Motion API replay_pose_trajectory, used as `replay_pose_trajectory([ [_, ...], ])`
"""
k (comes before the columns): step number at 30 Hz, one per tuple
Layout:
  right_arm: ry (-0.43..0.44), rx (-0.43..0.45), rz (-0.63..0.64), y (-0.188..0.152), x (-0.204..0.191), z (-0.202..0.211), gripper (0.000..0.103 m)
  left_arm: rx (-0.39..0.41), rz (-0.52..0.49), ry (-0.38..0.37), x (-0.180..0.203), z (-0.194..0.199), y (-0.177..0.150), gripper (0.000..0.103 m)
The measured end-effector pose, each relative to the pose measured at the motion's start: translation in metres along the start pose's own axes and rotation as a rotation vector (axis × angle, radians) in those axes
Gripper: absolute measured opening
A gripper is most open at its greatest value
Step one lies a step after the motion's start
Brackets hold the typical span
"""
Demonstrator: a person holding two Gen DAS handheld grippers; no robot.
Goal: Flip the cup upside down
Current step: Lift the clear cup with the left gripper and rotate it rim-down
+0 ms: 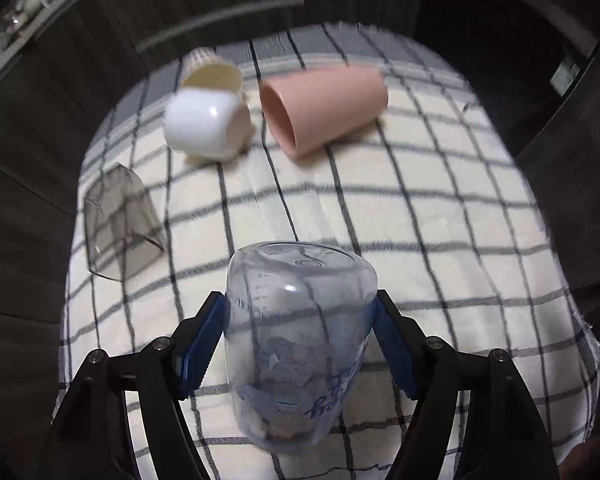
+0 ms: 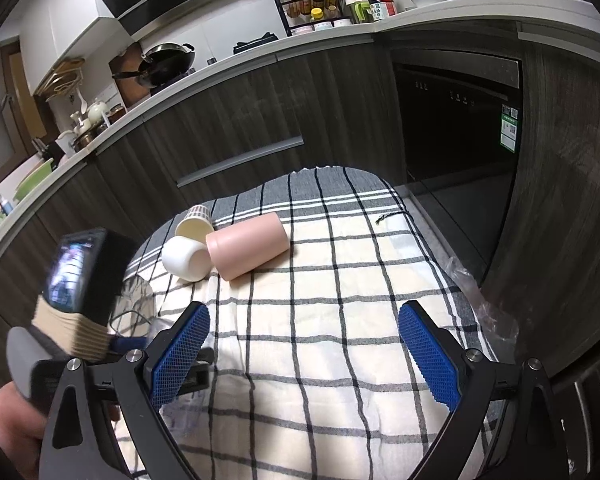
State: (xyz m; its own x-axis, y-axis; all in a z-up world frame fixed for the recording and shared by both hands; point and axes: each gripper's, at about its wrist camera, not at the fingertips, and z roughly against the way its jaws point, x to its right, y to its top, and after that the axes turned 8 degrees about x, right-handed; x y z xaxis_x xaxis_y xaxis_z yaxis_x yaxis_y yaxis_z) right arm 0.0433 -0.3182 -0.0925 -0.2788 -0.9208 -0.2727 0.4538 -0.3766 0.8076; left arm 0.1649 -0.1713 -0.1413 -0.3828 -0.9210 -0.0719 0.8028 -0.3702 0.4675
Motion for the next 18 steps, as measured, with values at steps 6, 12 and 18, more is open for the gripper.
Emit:
replay_pose_trajectory([
  [6, 0.009, 0.019, 0.007, 0.001, -0.005, 0.006, 0.096, 0.222, 0.009, 0.028, -0.005, 0.041, -0.004, 0.072],
  [12, 0.000, 0.026, 0.037, -0.002, -0.012, 0.007, 0.095, 0.440, 0.059, 0.012, -0.018, 0.061, -0.014, 0.072],
  [18, -0.021, 0.032, 0.081, -0.006, -0.018, 0.007, 0.095, 0.611, 0.103, 0.003, -0.029, 0.060, -0.033, 0.072],
])
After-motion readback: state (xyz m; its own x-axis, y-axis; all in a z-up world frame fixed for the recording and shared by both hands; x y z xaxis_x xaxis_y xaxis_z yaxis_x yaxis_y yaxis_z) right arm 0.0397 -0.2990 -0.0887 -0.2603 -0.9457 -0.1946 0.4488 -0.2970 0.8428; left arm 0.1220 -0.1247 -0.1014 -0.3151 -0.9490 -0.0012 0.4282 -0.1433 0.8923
